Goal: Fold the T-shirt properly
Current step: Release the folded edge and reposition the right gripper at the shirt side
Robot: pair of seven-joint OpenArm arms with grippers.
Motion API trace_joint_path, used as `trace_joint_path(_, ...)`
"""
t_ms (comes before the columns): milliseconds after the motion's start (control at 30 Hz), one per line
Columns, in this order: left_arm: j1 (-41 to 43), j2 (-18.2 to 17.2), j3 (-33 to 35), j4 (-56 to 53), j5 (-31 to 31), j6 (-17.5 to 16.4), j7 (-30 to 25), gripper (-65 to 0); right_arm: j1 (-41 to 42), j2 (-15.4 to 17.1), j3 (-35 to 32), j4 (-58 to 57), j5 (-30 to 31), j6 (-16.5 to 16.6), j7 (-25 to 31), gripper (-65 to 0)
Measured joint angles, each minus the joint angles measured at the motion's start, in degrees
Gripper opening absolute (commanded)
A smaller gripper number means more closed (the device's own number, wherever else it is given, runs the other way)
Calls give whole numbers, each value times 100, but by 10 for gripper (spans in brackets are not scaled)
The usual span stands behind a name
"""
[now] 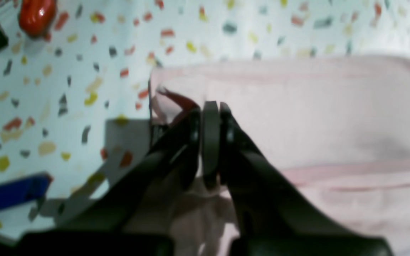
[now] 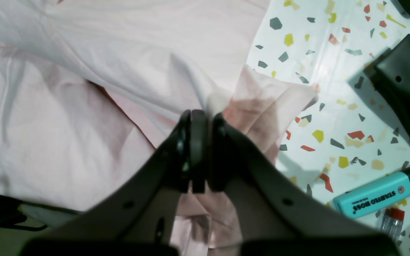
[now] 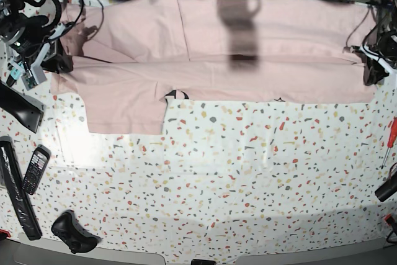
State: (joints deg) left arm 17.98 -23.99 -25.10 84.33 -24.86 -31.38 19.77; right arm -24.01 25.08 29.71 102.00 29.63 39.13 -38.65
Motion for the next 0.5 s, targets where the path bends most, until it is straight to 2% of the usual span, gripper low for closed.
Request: trace_joint_path(500,44,-2,0,0,-2,-2,153,-650,2,0,0,0,-2,-2,-151,-650)
